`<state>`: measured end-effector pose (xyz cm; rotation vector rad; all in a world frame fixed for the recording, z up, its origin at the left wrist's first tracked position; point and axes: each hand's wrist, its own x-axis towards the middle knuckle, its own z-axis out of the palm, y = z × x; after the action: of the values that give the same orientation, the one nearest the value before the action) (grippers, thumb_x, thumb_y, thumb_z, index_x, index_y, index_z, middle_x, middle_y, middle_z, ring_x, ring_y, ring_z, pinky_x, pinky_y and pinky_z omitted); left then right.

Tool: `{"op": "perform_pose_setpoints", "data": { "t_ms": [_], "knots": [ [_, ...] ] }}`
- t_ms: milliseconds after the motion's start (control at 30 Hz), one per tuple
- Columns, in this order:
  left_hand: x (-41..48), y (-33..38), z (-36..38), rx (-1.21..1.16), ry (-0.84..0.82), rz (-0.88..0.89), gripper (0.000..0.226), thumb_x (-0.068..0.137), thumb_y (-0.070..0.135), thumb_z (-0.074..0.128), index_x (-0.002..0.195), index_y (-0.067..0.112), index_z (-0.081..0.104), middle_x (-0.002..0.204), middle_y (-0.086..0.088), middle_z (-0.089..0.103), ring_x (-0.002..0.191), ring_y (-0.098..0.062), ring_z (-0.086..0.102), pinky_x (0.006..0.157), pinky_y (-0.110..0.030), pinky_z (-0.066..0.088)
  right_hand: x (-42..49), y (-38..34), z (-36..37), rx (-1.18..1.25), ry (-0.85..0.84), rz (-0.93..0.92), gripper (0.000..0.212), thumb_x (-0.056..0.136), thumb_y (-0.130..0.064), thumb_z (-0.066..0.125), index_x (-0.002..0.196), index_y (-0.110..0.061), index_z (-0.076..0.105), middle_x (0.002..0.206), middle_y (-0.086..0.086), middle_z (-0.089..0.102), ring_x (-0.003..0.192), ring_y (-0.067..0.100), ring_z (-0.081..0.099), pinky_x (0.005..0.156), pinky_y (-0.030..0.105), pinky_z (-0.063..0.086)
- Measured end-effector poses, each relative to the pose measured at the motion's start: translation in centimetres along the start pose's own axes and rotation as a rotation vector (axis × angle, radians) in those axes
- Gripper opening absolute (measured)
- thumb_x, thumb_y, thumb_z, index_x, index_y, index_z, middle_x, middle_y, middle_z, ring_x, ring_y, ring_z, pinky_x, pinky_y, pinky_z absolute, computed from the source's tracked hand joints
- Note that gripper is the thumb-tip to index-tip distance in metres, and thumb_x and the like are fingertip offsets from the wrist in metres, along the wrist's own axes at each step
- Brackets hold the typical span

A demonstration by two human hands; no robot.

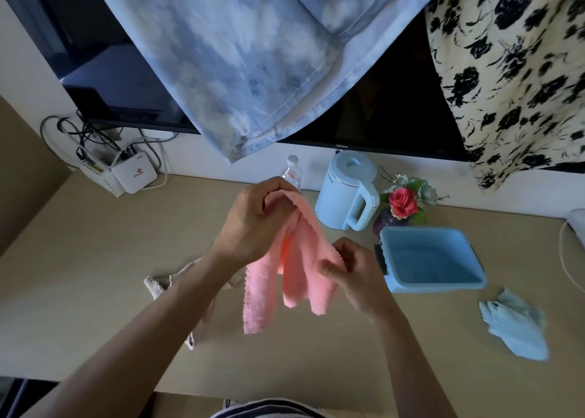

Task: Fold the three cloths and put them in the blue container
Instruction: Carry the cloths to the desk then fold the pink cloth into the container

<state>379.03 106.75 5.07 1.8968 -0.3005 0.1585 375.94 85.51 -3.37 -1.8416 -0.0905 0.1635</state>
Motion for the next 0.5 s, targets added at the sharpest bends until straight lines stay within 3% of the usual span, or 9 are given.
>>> {"op": "perform_pose_setpoints", "data": {
  "t_ms": [167, 300, 400, 500],
  "knots": [
    [1.1, -0.5, -0.8, 0.1, -0.028, 0.003, 0.02, 0.09, 0.003, 0.058, 0.086, 0.017, 0.072, 0.077, 0.001, 0.071, 0.067, -0.005, 0.061, 0.06, -0.017, 0.044, -0.3, 1.0, -2.0, -0.118, 0.031, 0.008, 0.026, 0.078, -0.028, 0.073, 0.059, -0.037, 0.056, 0.052, -0.015, 0.045, 0.051, 0.001, 0.038, 0.053, 0.016, 0.028],
    [2.2, -3.7, -2.0, 0.162, -0.064, -0.051, 0.015, 0.091, 0.012, 0.062, 0.083, 0.021, 0.071, 0.076, -0.008, 0.069, 0.065, -0.021, 0.057, 0.06, -0.027, 0.039, 0.6, 2.3, -4.3, -0.277, 0.093, 0.022, 0.022, 0.085, -0.023, 0.077, 0.069, -0.025, 0.062, 0.054, -0.014, 0.052, 0.05, 0.0, 0.046, 0.051, 0.015, 0.034],
    [3.0, -6.1, -2.3, 0.265, -0.079, -0.095, 0.011, 0.092, 0.017, 0.066, 0.084, 0.022, 0.071, 0.07, 0.006, 0.068, 0.061, -0.006, 0.053, 0.06, -0.024, 0.039, 1.9, 3.1, -5.7, -0.361, 0.166, 0.023, 0.026, 0.087, -0.023, 0.076, 0.067, -0.026, 0.058, 0.054, -0.011, 0.05, 0.047, -0.001, 0.046, 0.047, 0.015, 0.031],
    [3.5, -7.6, -2.0, 0.35, -0.09, -0.156, 0.01, 0.093, 0.017, 0.067, 0.087, 0.016, 0.074, 0.062, 0.019, 0.064, 0.056, 0.004, 0.054, 0.054, -0.009, 0.037, 3.2, 3.3, -7.1, -0.411, 0.231, 0.024, 0.028, 0.089, -0.023, 0.073, 0.067, -0.025, 0.057, 0.055, -0.011, 0.049, 0.047, 0.001, 0.042, 0.05, 0.021, 0.029]
  ]
}}
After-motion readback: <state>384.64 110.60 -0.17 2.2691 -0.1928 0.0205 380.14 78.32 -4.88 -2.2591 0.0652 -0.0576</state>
